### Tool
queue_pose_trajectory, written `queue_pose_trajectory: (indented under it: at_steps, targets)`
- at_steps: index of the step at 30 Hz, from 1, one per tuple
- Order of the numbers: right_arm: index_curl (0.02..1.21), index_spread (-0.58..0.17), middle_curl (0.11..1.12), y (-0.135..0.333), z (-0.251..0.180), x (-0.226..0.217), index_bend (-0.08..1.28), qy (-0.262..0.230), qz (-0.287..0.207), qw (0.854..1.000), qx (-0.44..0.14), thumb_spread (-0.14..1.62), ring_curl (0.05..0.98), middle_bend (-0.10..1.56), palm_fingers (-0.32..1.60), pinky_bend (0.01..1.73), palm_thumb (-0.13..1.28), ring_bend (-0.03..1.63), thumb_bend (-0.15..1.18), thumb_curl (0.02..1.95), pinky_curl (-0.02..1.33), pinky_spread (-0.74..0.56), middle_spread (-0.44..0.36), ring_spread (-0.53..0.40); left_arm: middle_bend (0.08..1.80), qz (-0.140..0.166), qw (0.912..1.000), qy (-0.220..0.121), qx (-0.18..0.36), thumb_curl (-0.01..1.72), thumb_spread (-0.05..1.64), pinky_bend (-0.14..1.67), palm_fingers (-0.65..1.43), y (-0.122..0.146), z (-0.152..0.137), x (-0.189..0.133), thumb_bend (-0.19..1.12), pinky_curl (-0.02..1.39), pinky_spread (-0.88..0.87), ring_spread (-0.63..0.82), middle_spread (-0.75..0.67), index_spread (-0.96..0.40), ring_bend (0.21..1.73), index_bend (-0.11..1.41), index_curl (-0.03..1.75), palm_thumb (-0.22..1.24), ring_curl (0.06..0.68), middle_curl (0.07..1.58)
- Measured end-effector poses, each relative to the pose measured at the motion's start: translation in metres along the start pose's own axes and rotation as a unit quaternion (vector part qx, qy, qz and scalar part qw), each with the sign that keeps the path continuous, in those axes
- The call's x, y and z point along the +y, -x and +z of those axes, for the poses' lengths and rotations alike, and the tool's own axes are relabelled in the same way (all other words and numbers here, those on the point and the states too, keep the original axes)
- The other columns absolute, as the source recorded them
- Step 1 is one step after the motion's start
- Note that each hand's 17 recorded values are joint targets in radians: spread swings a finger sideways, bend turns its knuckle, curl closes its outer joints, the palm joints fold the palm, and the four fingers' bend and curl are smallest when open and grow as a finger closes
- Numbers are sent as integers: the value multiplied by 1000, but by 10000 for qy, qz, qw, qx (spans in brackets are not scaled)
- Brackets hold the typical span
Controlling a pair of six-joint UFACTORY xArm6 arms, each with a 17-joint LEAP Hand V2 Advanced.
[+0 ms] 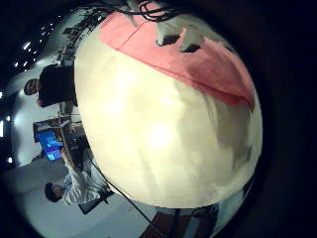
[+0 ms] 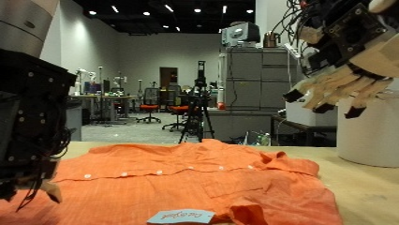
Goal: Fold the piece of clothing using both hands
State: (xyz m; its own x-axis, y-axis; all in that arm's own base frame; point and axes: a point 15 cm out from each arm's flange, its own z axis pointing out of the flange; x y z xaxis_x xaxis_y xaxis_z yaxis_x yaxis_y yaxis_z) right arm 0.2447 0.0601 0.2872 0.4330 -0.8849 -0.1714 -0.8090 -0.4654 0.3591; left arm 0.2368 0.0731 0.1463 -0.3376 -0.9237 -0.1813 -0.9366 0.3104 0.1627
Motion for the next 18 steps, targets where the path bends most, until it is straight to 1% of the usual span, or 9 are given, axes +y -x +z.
queue_pose_trajectory:
  at_steps: [1, 3, 4, 5, 6, 8, 9, 11, 18]
  targets:
    - [301, -332, 344, 1, 1, -1, 168, 18, 0, 10000, 3, 1101, 196, 195, 311, 316, -26, 374, -32, 174, 259, 429, 93, 231, 302, -24, 9998, -171, -58, 320, 933, 159, 161, 2, -3, -4, -21, 243, 392, 698, 234, 62, 650, 166, 308, 320, 187, 306]
    - [300, -332, 343, 2, 1, -2, 168, 28, -5, 10000, 9, 1101, 199, 196, 311, 317, -26, 376, -32, 174, 261, 430, 89, 224, 289, -22, 9988, -470, -167, 321, 939, 20, 147, 5, -9, -12, -21, 183, 405, 625, 189, 59, 897, 173, 312, 335, 278, 325]
    - [300, -332, 343, 3, 2, -3, 168, 31, -7, 10000, 9, 1101, 199, 195, 312, 316, -26, 378, -32, 174, 262, 430, 88, 224, 338, -15, 9981, -581, -211, 321, 941, -140, 75, 6, -12, -13, -23, 46, 583, 546, 149, 51, 1025, 228, 334, 340, 325, 350]
    - [300, -332, 343, 4, 2, -4, 168, 36, -9, 10000, 7, 1098, 199, 196, 311, 317, -26, 379, -33, 174, 262, 431, 87, 223, 145, -5, 9976, -650, -244, 323, 945, 813, 426, 8, -16, -12, -22, 256, 252, 442, 103, 56, 925, 3, 249, 347, 279, 279]
    - [300, -331, 343, 5, 2, -5, 169, 29, -9, 10000, -11, 1096, 200, 196, 311, 317, -26, 380, -33, 174, 263, 431, 86, 221, 176, -25, 9968, -744, -277, 323, 946, 985, 440, 9, -21, -13, -23, 311, 173, 321, 62, 20, 896, 43, 240, 353, 283, 284]
    - [300, -331, 343, 6, -2, -9, 169, -20, -10, 10000, -27, 1098, 201, 196, 310, 317, -26, 381, -32, 173, 264, 431, 86, 221, 203, -113, 9946, -970, -345, 324, 946, 1187, 398, 13, -33, -14, -25, 405, 71, 151, 0, -2, 894, 82, 228, 361, 307, 313]
    - [299, -331, 342, 6, -2, -10, 169, -9, -15, 10000, -37, 1099, 202, 197, 310, 317, -26, 381, -32, 173, 264, 431, 85, 220, 295, -170, 9937, -1043, -362, 324, 946, 1242, 374, 16, -38, -15, -27, 433, 68, 97, -37, -11, 795, 105, 227, 363, 284, 339]
    - [299, -331, 342, 8, -2, -12, 169, -8, -36, 10000, -29, 1100, 203, 196, 311, 319, -26, 385, -32, 173, 265, 433, 85, 214, 245, -268, 9933, -1060, -366, 324, 939, 1414, 300, 24, -44, -17, -31, 492, 46, 71, -28, -32, 708, 143, 236, 358, 268, 347]
    - [298, -331, 341, 10, -5, -16, 168, -14, -53, 10000, -28, 1096, 206, 196, 312, 323, -26, 389, -33, 173, 267, 434, 84, 210, 178, -264, 9984, -486, 64, 321, 931, 1635, 252, 32, -40, -27, -36, 538, 23, 101, 13, -40, 592, 160, 253, 349, 222, 341]
